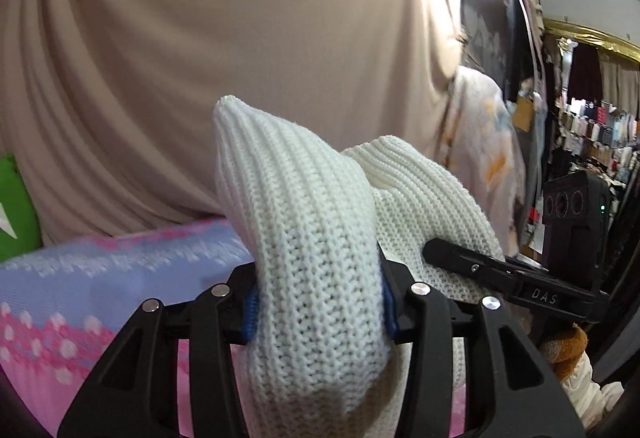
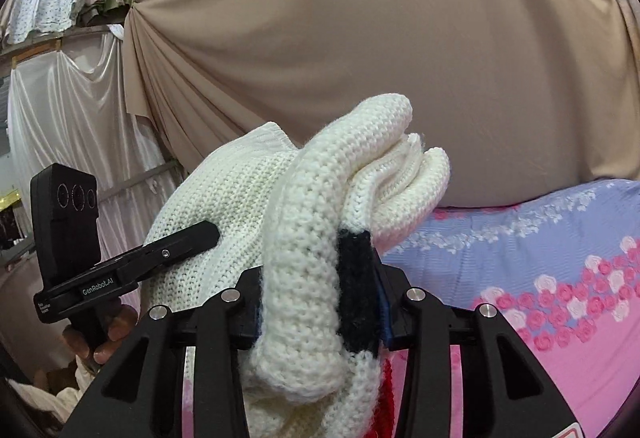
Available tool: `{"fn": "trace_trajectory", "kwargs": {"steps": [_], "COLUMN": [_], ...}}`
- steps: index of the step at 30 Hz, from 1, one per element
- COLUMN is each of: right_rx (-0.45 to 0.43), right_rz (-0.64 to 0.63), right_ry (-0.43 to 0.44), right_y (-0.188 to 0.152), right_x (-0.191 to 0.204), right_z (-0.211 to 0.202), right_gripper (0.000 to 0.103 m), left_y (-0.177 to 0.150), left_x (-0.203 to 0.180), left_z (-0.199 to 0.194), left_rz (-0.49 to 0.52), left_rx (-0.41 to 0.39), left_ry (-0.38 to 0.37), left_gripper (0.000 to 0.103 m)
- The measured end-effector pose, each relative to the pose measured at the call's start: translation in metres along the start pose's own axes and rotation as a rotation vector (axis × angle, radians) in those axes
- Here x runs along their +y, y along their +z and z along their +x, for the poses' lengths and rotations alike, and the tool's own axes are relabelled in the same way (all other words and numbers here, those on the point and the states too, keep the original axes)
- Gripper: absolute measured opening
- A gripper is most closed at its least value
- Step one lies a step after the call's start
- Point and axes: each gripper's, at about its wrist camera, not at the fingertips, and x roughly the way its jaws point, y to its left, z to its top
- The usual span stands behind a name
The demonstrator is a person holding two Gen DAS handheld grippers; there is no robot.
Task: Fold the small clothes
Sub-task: 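Set the folded sweater down on the bedspread and open both tools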
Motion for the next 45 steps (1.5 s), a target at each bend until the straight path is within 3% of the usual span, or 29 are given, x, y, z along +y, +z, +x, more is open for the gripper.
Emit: {"fn": "trace_trajectory", "kwargs": {"steps": [2, 4, 6, 8, 10, 13, 18, 20, 21, 23, 24, 26, 30, 34, 38, 42, 45], "right_rx": [0.038, 0.106, 0.221, 0.312, 0.302, 0.242, 0.247, 0.277, 0.299, 0.360, 0.389, 0.393, 0.365, 0.309, 0.400, 0.393, 0.344], "right_rz": [0.028, 0.088, 0.174, 0.249, 0.288, 0.255, 0.188, 0.140, 0.116, 0.055, -0.016, -0.111, -0.082, -0.133, -0.189, -0.127, -0.163], "right_ry": [0.019, 0.021, -0.048, -0.167, -0.177, -0.211, -0.178, -0.192, -0.202, -0.226, -0.302, -0.375, -0.380, -0.384, -0.460, -0.436, -0.432], "right_y": [-0.001, -0.017, -0.052, -0.091, -0.110, -0.104, -0.081, -0.082, -0.085, -0.096, -0.104, -0.116, -0.107, -0.098, -0.117, -0.112, -0.100], "right_x": [-0.004, -0.025, -0.057, -0.086, -0.097, -0.090, -0.068, -0.056, -0.053, -0.049, -0.045, -0.043, -0.036, -0.015, -0.021, -0.025, -0.007], "right_z": [0.036, 0.083, 0.133, 0.157, 0.147, 0.121, 0.134, 0.150, 0.160, 0.178, 0.186, 0.195, 0.182, 0.162, 0.179, 0.176, 0.155], "right_gripper": [0.043, 0.052, 0.053, 0.045, 0.043, 0.044, 0.050, 0.049, 0.044, 0.018, 0.014, 0.017, 0.018, 0.018, 0.018, 0.019, 0.019], "left_y": [0.001, -0.014, -0.043, -0.086, -0.126, -0.147, -0.129, -0.130, -0.129, -0.135, -0.141, -0.151, -0.156, -0.157, -0.160, -0.161, -0.164], "left_x": [0.023, 0.055, 0.090, 0.127, 0.158, 0.171, 0.147, 0.138, 0.136, 0.131, 0.131, 0.134, 0.126, 0.125, 0.123, 0.120, 0.122], "left_z": [0.012, 0.038, 0.075, 0.110, 0.121, 0.101, 0.087, 0.090, 0.090, 0.098, 0.104, 0.113, 0.115, 0.113, 0.112, 0.109, 0.103], "left_rz": [-0.003, -0.038, -0.086, -0.158, -0.252, -0.323, -0.273, -0.238, -0.217, -0.182, -0.177, -0.178, -0.118, -0.122, -0.123, -0.120, -0.143], "left_rx": [0.016, 0.063, 0.154, 0.280, 0.388, 0.367, 0.310, 0.305, 0.308, 0.332, 0.353, 0.379, 0.369, 0.368, 0.371, 0.374, 0.378], "left_ry": [0.045, 0.105, 0.143, 0.205, 0.259, 0.219, 0.208, 0.244, 0.264, 0.312, 0.325, 0.357, 0.417, 0.432, 0.446, 0.464, 0.468], "left_gripper": [0.047, 0.058, 0.065, 0.063, 0.056, 0.057, 0.062, 0.062, 0.062, 0.062, 0.062, 0.063, 0.065, 0.065, 0.065, 0.065, 0.065]}}
